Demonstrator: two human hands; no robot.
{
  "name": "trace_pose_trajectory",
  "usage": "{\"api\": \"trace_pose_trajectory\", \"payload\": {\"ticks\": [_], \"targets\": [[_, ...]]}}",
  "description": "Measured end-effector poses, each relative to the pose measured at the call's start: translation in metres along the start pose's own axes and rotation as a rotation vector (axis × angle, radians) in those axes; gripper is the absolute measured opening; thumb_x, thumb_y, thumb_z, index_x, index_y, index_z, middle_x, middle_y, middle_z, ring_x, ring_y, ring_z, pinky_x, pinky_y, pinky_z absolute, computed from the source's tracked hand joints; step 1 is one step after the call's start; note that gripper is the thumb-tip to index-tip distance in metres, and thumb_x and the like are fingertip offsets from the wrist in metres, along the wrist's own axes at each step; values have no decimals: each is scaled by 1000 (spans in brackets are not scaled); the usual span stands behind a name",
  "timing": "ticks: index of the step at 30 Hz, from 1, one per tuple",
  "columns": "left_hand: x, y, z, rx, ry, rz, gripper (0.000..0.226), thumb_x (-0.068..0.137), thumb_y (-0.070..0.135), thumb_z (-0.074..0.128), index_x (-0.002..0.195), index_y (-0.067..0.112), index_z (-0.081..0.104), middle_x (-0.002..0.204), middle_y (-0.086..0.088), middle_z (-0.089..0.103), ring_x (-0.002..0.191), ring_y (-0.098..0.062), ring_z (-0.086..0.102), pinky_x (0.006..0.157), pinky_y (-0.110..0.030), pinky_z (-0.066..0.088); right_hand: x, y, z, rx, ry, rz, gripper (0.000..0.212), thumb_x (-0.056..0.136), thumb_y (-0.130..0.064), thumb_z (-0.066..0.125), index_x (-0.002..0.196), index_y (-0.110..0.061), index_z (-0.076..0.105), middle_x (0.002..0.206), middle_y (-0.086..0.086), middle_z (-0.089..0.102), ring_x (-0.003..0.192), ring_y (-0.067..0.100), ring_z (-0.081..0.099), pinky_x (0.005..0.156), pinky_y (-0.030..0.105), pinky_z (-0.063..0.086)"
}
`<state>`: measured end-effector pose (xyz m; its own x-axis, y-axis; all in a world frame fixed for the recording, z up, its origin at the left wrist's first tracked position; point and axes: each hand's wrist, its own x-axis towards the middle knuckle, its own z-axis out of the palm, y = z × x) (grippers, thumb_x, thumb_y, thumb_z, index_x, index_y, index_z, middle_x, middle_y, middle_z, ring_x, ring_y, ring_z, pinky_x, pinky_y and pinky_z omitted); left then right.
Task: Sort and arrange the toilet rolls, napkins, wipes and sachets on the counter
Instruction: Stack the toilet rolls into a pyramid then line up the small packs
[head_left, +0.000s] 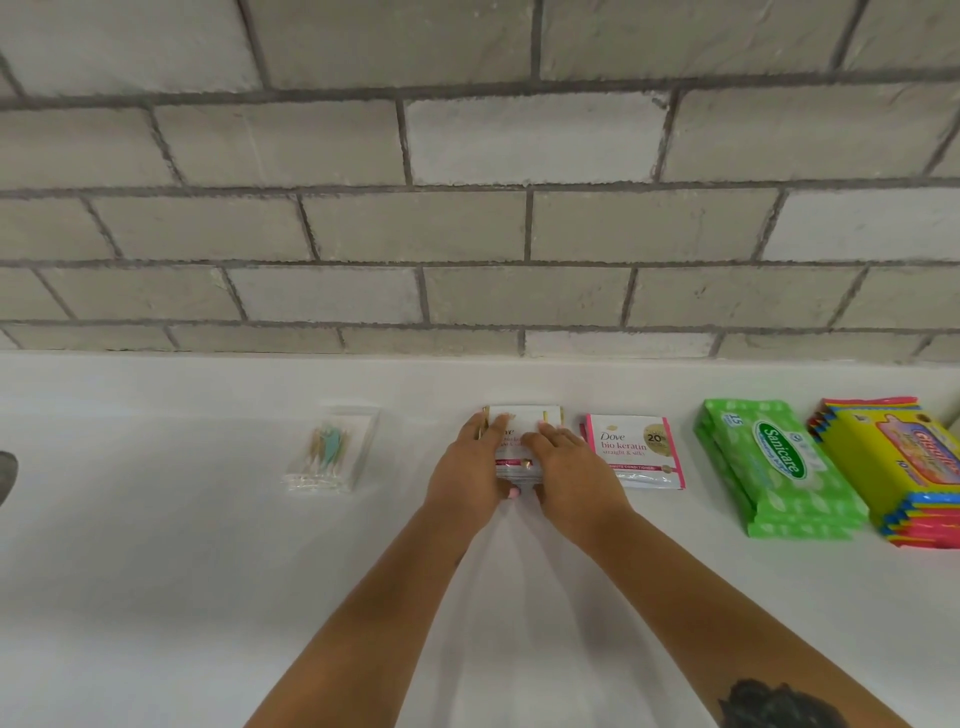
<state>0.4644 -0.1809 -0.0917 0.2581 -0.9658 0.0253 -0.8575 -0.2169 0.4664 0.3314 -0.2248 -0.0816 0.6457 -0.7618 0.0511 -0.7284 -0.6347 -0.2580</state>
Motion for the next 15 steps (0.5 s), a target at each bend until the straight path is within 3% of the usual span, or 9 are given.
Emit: {"api": "trace_pose_trajectory", "payload": {"ticks": [4, 8, 12, 15], "targets": [[-6, -6, -11, -31, 32, -42, 87, 80, 38, 69, 149, 21, 19, 157, -5, 18, 143, -20, 22, 114, -32, 25, -2, -13, -6, 67, 49, -10, 57, 91, -21, 52, 144, -17, 32, 154, 6, 28, 143, 22, 23, 113, 33, 25], [-16, -20, -37, -40, 123, -48, 66, 89, 27, 60, 147, 20, 28, 153, -2, 29, 141, -17, 28, 115, -28, 23, -1, -39, -13, 256, 161, -7, 49, 87, -16, 54, 135, -18, 46, 136, 1, 53, 126, 18, 47, 99, 25, 39], [-29, -43, -71, -115, 278, -140, 48, 93, 19, 53, 140, 18, 41, 144, -2, 44, 132, -18, 41, 109, -24, 27, 4, -76, -12, 583, 151, 87, 40, 88, -15, 57, 127, -20, 53, 123, -4, 62, 108, 12, 59, 85, 14, 40], [-33, -69, -93, -159, 333, -257, 41, 96, 16, 48, 137, 17, 46, 140, -2, 49, 128, -19, 47, 106, -24, 31, 14, -103, -3, 880, 73, 173, 40, 85, -10, 61, 124, -17, 53, 124, -4, 58, 109, 11, 56, 82, 15, 37]]}}
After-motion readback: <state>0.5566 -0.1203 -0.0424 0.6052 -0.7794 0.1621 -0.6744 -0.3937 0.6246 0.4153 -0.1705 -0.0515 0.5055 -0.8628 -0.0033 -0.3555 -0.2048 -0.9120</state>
